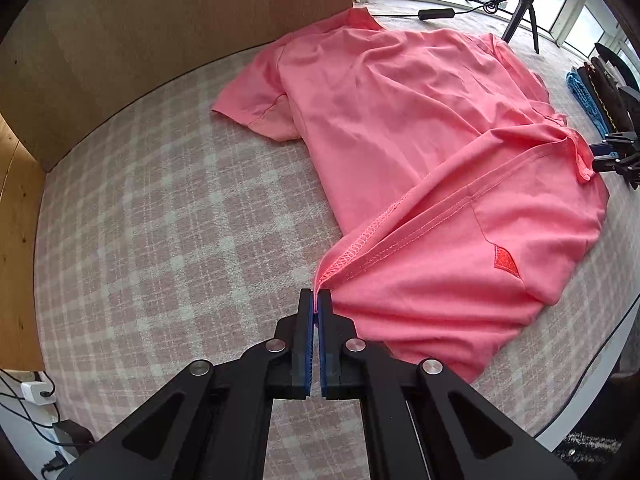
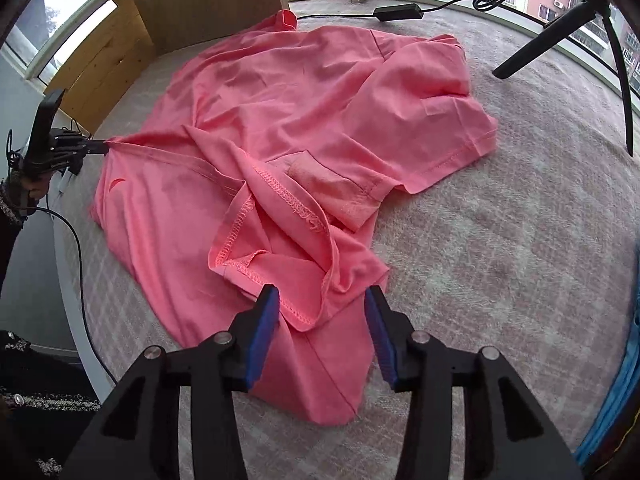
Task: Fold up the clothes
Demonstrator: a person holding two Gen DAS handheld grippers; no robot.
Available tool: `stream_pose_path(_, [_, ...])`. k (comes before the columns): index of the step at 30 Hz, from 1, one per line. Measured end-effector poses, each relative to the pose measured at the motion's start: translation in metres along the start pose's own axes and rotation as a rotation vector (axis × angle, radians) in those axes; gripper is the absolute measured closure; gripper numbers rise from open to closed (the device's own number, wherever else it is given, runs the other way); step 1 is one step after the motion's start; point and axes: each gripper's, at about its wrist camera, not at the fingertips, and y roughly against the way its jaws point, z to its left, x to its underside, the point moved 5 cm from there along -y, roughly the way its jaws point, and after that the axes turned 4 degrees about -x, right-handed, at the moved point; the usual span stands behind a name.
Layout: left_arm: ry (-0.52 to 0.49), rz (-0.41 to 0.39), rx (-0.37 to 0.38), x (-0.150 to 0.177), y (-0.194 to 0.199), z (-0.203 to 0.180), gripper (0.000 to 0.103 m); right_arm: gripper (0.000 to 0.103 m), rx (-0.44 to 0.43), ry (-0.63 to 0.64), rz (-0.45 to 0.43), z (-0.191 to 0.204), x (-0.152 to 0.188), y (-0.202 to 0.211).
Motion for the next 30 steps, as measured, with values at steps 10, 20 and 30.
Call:
stream_pose_path(10, [0.022, -0.136, -0.056, -0.035, 0.073, 0.017, 0.102, 0.101, 0.278, 0.049, -0.104, 0.005, -0.023, 0.076])
stream_pose_path(20, [-0.060, -0.636, -0.324, -0.146, 0.387, 0.063, 0.102, 0.102, 0.679, 0.192, -0.525, 0.107, -0.151, 0.397])
stream_pose_path(30, [-0.222, -0.626, -0.382, -0.003, 0.411, 0.011, 0.102, 0.102, 0.676, 0.213, -0.587, 0.195, -0.021, 0.441])
